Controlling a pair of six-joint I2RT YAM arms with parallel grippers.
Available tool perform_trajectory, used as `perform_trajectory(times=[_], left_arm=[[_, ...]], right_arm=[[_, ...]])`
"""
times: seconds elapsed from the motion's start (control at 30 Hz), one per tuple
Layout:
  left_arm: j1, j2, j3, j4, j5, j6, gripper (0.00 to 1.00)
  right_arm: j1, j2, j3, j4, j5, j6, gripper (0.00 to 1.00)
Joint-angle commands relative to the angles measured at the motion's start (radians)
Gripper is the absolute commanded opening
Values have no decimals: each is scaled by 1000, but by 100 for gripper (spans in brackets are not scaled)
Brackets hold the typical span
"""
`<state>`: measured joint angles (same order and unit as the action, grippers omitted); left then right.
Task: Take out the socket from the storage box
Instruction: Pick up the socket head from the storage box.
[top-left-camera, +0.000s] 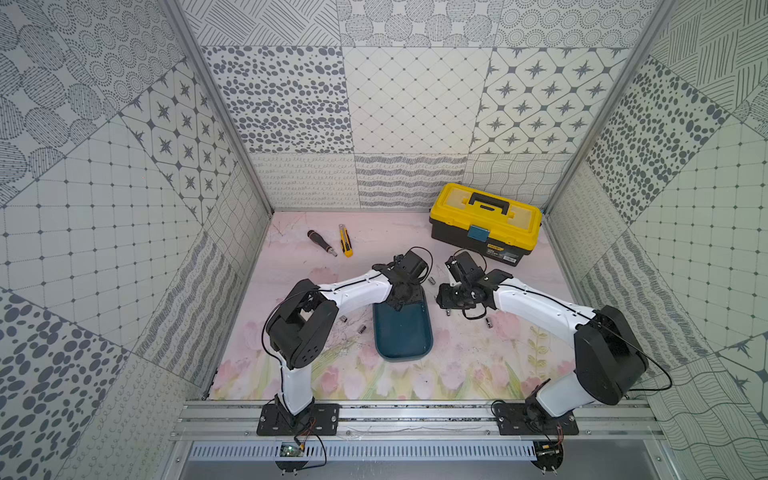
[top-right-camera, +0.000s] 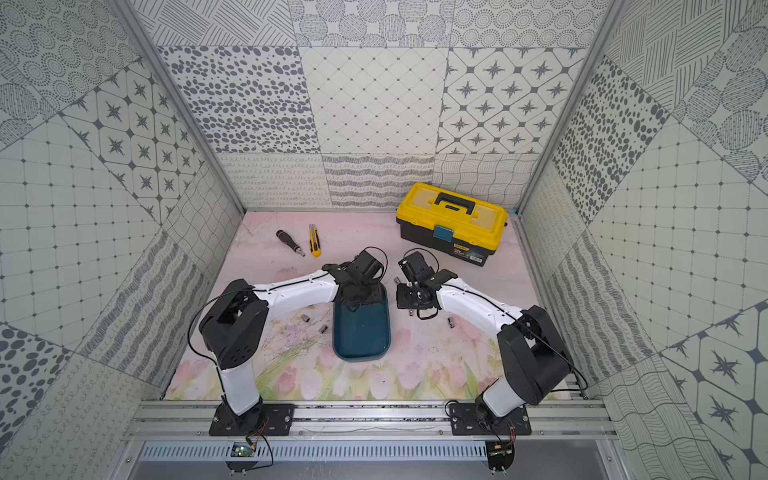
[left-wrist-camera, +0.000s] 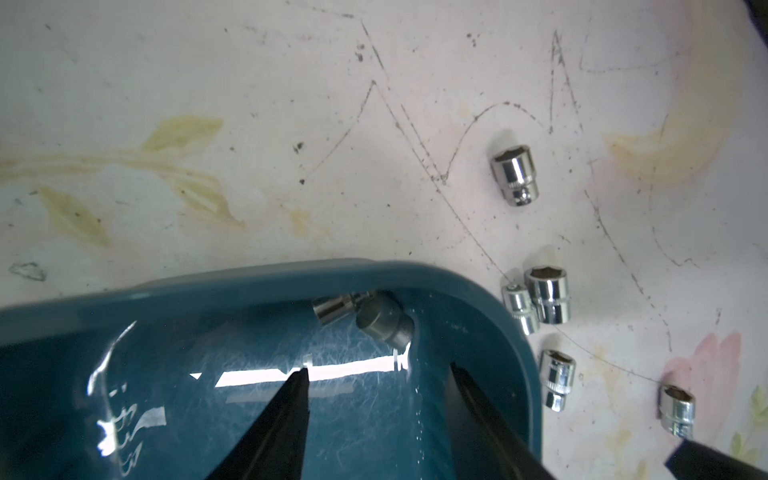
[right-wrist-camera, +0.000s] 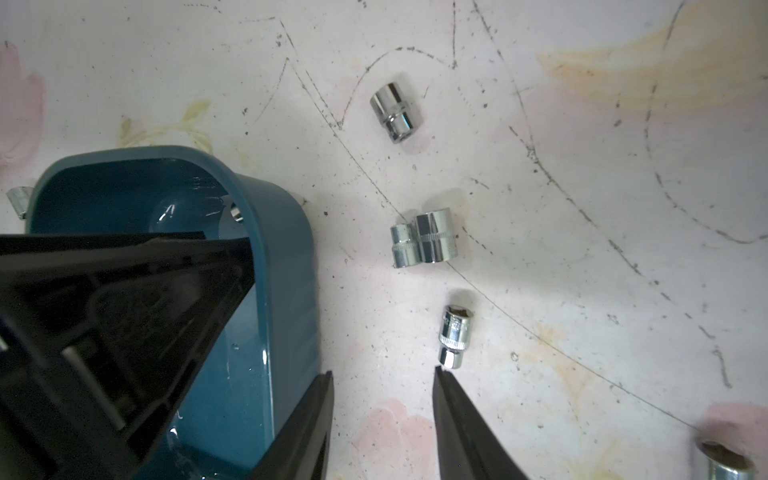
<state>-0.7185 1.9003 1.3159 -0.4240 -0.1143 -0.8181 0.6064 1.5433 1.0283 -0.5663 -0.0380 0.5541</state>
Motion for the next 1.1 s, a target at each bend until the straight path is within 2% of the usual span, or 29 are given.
perform_trajectory(times=[0.0, 0.33, 0.8, 1.07], left_arm=[[-5, 38, 27, 19, -107, -31, 57], [-6, 90, 51, 4, -175, -16, 57], [-12, 128, 61, 12, -207, 10, 55], [-16, 86, 15, 46, -135, 71, 54]], right_arm=[[-3, -19, -12, 36, -11, 10, 44], [-3, -44, -41, 46, -19, 17, 44], [-2, -58, -69, 77, -34, 21, 45], [-3, -58, -77, 83, -34, 23, 45]])
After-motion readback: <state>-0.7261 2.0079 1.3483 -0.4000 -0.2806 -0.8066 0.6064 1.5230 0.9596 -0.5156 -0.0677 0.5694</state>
